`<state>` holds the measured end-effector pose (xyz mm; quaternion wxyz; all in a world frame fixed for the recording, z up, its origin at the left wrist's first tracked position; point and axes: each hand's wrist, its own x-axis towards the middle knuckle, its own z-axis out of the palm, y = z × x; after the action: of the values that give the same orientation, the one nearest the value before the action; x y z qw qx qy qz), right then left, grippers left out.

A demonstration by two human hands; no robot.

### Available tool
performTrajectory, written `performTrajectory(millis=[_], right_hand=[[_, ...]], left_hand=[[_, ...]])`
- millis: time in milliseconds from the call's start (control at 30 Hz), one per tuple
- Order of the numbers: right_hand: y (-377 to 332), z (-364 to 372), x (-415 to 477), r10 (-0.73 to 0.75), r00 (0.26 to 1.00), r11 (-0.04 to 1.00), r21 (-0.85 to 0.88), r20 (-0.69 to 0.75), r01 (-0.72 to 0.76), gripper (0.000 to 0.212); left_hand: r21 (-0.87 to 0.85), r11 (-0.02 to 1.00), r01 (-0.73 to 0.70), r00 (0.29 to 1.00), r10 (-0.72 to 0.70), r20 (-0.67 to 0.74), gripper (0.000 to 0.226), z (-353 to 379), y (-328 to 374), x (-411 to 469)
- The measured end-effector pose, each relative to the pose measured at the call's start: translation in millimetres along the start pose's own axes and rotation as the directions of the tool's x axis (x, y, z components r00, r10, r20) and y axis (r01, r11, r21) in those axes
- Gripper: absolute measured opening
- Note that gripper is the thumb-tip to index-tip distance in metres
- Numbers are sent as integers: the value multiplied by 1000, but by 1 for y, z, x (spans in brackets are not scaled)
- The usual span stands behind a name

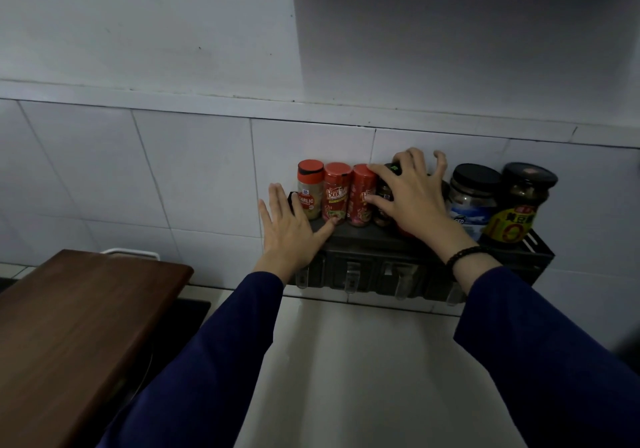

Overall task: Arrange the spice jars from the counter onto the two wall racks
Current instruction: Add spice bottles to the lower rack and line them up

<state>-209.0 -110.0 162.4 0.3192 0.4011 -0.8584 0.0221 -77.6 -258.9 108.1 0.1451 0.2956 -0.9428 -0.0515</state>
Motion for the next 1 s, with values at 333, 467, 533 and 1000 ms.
performTrajectory(millis=[333, 467, 533, 1000], right_hand=[[-12, -3, 2, -5, 1000, 998, -68, -14, 4, 57], [-19, -5, 5, -110, 993, 993, -31, 33, 111, 60], [-23, -5, 7, -127, 992, 992, -20, 27, 128, 60], [12, -9, -2, 82, 994, 995, 54, 65, -86, 76]], left_hand=[[7, 1000, 9, 1000, -9, 17, 97, 0, 1, 1], [16, 1000, 12, 1000, -12, 16, 96, -1, 1, 1], [26, 1000, 15, 1000, -15, 22, 96, -1, 1, 0], [19, 1000, 2, 1000, -2, 20, 95, 1, 0, 3]])
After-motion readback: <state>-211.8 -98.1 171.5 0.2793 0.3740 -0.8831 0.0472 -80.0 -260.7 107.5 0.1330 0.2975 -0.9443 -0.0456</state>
